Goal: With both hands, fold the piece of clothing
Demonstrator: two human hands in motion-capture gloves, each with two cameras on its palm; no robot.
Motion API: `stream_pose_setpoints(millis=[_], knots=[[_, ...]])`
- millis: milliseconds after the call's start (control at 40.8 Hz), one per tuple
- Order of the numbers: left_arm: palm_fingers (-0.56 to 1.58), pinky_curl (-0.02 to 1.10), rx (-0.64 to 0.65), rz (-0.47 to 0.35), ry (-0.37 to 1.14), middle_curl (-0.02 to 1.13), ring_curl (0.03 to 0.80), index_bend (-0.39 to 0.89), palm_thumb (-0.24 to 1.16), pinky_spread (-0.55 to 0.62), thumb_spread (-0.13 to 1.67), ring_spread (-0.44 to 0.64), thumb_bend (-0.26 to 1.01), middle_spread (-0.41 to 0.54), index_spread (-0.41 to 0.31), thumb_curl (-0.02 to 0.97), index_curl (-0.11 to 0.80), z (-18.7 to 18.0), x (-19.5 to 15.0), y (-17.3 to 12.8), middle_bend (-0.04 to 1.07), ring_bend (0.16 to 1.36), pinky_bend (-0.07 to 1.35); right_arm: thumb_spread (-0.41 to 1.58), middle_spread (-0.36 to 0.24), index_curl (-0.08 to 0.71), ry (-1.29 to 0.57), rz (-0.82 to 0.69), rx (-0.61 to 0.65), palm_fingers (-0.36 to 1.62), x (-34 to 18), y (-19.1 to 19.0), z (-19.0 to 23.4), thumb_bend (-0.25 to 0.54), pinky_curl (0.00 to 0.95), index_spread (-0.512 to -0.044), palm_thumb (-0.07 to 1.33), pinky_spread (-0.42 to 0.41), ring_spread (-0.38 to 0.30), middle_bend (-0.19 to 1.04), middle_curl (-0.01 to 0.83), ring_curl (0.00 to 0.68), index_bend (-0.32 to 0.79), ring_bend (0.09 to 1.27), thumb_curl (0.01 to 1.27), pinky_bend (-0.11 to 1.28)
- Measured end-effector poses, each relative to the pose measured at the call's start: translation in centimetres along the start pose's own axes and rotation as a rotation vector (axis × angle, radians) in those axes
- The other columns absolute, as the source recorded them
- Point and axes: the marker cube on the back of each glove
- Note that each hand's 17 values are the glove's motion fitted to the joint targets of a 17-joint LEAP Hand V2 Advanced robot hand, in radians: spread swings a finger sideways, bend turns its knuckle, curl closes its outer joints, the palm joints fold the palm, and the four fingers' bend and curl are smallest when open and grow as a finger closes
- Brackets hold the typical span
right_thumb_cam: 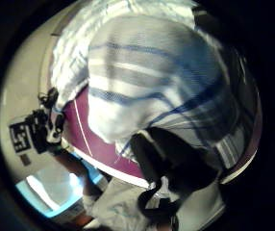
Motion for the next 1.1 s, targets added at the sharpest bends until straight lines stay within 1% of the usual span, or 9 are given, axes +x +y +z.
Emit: stream_pose_setpoints(millis=[221, 368, 417, 466, 515, 662, 784, 931, 1103], knots=[[0.73, 0.3, 0.273, -0.021, -0.17, 0.33, 0.301, 0.31, 0.31, 0.15, 1.21, -0.07, 0.01, -0.12, -0.181, 0.254, 0.334, 6.7, -1.7, -6.4, 0.16, 0.6, 0.28, 1.1, -0.209, 0.308, 0.062, -0.005, 0.37, 0.73, 0.7, -4.5, 1.8, 0.09, 0.305, -0.37, 0.57, 0.037, -0.168, 0.23, 0.321, 0.263, 0.33, 0.42, 0.29, 0.41], [1.09, 0.31, 0.504, 0.03, -0.167, 0.35, 0.303, 0.3, 0.47, -0.06, 1.23, -0.22, 0.07, -0.228, -0.261, 0.285, 0.363, 3.3, -1.4, -5.7, 0.2, 0.59, 0.28, 1.15, -0.273, 0.334, 0.119, -0.117, 0.548, 1.11, 1.7, -7.8, 1.7, 0.156, 0.314, -0.358, 0.73, -0.115, -0.273, 0.21, 0.338, 0.288, 0.29, 0.45, 0.31, 0.42], [1.19, 0.33, 0.523, 0.056, -0.12, 0.38, 0.328, 0.24, 0.5, -0.13, 1.23, -0.27, 0.08, -0.264, -0.276, 0.289, 0.361, 2.1, -1.5, -5.1, 0.26, 0.61, 0.28, 1.15, -0.28, 0.333, 0.098, -0.168, 0.412, 1.24, 1.9, -5.4, 1.0, 0.159, 0.329, -0.354, 0.76, -0.165, -0.296, 0.28, 0.369, 0.324, 0.21, 0.51, 0.31, 0.42], [1.12, 0.33, 0.35, 0.08, -0.068, 0.38, 0.332, 0.26, 0.5, -0.14, 1.23, -0.28, 0.07, -0.272, -0.289, 0.288, 0.379, 2.1, -2.1, -2.7, 0.22, 0.59, 0.26, 1.15, -0.286, 0.356, 0.064, -0.228, 0.23, 1.19, 2.3, -3.6, 0.8, 0.152, 0.34, -0.353, 0.77, -0.185, -0.31, 0.27, 0.37, 0.324, 0.22, 0.49, 0.31, 0.42], [1.25, 0.35, 0.191, 0.116, -0.015, 0.42, 0.348, 0.19, 0.55, -0.2, 1.22, -0.32, 0.08, -0.31, -0.3, 0.296, 0.37, 1.6, -2.8, -0.6, 0.33, 0.61, 0.26, 1.15, -0.285, 0.342, 0.021, -0.296, 0.106, 1.32, 2.8, -2.6, -0.4, 0.15, 0.346, -0.35, 0.79, -0.225, -0.311, 0.33, 0.394, 0.361, 0.15, 0.58, 0.31, 0.42], [1.28, 0.36, 0.032, 0.201, 0.092, 0.46, 0.369, 0.17, 0.59, -0.26, 1.21, -0.36, 0.07, -0.354, -0.32, 0.296, 0.382, -4.8, -3.9, 2.5, 0.39, 0.62, 0.24, 1.14, -0.285, 0.336, -0.113, -0.396, 0.034, 1.34, 3.3, -0.9, -8.2, 0.127, 0.353, -0.346, 0.82, -0.272, -0.309, 0.4, 0.426, 0.393, 0.13, 0.64, 0.3, 0.41], [1.29, 0.37, 0.058, 0.138, 0.056, 0.47, 0.383, 0.16, 0.61, -0.28, 1.21, -0.38, 0.06, -0.372, -0.327, 0.296, 0.387, -7.7, -4.6, 0.2, 0.43, 0.64, 0.24, 1.13, -0.281, 0.33, -0.181, -0.355, 0.092, 1.36, 2.9, -4.4, -11.8, 0.108, 0.361, -0.344, 0.85, -0.291, -0.3, 0.43, 0.441, 0.412, 0.13, 0.69, 0.3, 0.43], [1.3, 0.38, 0.088, 0.002, -0.058, 0.49, 0.398, 0.16, 0.63, -0.3, 1.2, -0.39, 0.04, -0.384, -0.331, 0.294, 0.391, -8.1, -5.1, -6.4, 0.47, 0.66, 0.23, 1.07, -0.273, 0.331, -0.186, -0.235, 0.079, 1.37, 0.7, -6.0, -16.5, 0.069, 0.367, -0.34, 0.86, -0.309, -0.285, 0.45, 0.45, 0.436, 0.14, 0.76, 0.3, 0.44], [1.3, 0.38, 0.096, -0.093, -0.197, 0.5, 0.412, 0.19, 0.65, -0.3, 1.21, -0.39, 0.01, -0.39, -0.343, 0.29, 0.414, -10.1, -3.9, -8.4, 0.5, 0.68, 0.2, 1.04, -0.268, 0.346, -0.016, -0.074, 0.055, 1.38, -1.1, -13.7, -14.6, 0.019, 0.371, -0.336, 0.86, -0.32, -0.268, 0.48, 0.462, 0.453, 0.16, 0.8, 0.3, 0.44]])
